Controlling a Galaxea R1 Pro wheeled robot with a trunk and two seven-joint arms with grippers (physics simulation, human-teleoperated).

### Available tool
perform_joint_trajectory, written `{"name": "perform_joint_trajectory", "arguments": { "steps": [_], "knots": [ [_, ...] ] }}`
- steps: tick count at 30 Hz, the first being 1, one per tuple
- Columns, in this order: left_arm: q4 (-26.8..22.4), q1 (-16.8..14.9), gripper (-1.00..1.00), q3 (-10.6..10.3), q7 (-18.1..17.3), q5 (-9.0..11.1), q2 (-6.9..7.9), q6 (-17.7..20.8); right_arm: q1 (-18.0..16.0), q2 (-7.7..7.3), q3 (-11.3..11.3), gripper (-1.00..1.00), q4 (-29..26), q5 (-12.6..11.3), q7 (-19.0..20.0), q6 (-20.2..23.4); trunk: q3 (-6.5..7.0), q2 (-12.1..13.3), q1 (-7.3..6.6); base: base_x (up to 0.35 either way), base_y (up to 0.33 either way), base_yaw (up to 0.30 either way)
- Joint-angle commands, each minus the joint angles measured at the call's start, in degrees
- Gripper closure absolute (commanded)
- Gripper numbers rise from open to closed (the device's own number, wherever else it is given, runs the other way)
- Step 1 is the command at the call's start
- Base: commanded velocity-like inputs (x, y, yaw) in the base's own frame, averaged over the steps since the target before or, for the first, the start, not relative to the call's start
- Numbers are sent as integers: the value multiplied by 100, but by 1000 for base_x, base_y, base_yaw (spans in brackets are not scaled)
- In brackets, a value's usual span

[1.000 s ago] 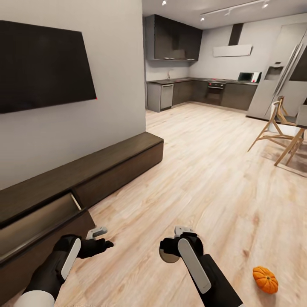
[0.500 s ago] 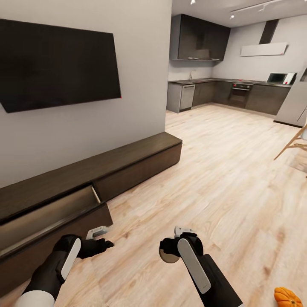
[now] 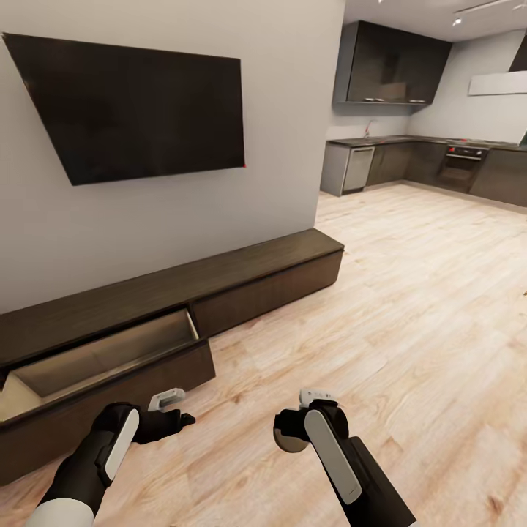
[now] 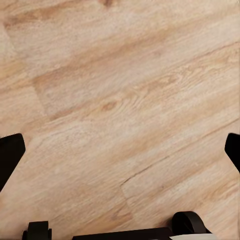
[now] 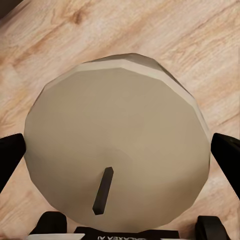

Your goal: Place each of the two pumpkins and all three candles from the living room inside a cabinet in the living room (use any cabinet), then make sure every cabinet is closed, and position the cauldron so it is next to a table in the living room.

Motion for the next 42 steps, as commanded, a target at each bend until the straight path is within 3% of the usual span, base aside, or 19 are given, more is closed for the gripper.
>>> {"name": "perform_joint_trajectory", "arguments": {
  "steps": [1, 12, 25, 34, 42],
  "knots": [
    [0, 0, -100, 0, 0, 0, 0, 0, 0, 0, 0, 100, 0, -3, 0, -2, 0, 0, 0, 0, -124, 292],
    [-2, 0, -100, 1, -16, 0, 0, 0, 0, 0, 67, 100, 2, -3, 0, -2, 0, 0, 0, 0, -20, 292],
    [-2, 0, -100, 9, -18, 8, 0, 61, 0, 0, 77, 100, 1, 4, 6, -7, 231, 521, -286, 0, 0, 287],
    [-1, 0, -100, 13, -18, 6, 7, 87, 0, 0, 87, 100, -16, 6, 12, -11, 390, 882, -483, 0, 0, 56],
    [0, -2, -100, 13, -18, 1, 2, 98, 0, 0, 140, 100, -9, 5, 9, -2, 534, 1203, -659, 0, 0, 244]
  ]
}}
